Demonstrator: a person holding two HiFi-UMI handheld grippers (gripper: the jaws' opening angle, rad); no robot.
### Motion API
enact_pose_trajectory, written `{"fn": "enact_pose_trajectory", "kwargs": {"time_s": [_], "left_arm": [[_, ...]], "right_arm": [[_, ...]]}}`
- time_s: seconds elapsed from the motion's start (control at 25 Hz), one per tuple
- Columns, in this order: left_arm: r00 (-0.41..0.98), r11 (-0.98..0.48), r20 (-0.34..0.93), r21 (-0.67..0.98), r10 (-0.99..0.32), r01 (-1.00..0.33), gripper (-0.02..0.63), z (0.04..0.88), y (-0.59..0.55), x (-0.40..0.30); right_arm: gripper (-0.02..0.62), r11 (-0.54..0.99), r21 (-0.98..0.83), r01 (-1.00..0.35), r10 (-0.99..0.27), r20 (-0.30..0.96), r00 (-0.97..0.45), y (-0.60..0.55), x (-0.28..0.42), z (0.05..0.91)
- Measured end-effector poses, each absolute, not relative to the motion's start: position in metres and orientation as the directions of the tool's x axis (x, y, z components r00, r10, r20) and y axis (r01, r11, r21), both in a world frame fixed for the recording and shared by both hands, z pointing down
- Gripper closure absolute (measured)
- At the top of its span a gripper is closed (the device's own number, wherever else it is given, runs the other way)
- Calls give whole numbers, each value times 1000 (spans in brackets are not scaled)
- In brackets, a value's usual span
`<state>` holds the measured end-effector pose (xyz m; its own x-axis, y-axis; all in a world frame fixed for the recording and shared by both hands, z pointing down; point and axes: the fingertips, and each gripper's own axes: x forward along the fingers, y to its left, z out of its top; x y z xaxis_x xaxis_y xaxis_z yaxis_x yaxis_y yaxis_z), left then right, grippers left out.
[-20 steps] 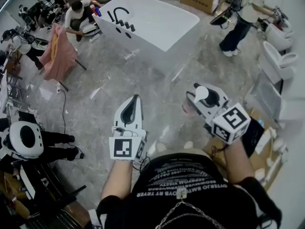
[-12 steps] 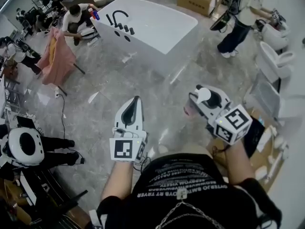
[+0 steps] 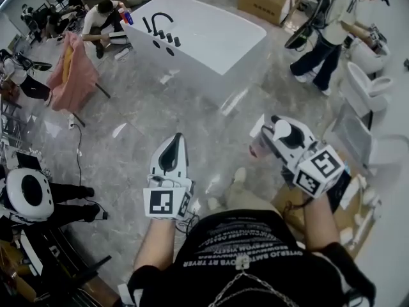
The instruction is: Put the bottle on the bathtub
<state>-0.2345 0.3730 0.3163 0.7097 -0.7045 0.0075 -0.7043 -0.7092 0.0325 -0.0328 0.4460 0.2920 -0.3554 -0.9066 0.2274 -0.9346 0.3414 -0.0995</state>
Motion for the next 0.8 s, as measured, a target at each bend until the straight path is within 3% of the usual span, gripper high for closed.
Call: {"fn": "enact_pose_trajectory", "kwargs": {"time_s": [0.36,0.64,0.8], "left_arm": [[695,-695,12,29,-719,-719,611,312,334,-219],[681,-681,40,11,-732,-732,611,325,254,-151],[678,-678,48,15,-734,-735,611,326,250,-146]], "right_arm": [[454,350,-104,-931,-899,242,-365,407,-14,295],[454,381,-133,-915,-880,251,-403,327,51,315],[454,378,-132,-917,-880,258,-399,325,57,316]]}}
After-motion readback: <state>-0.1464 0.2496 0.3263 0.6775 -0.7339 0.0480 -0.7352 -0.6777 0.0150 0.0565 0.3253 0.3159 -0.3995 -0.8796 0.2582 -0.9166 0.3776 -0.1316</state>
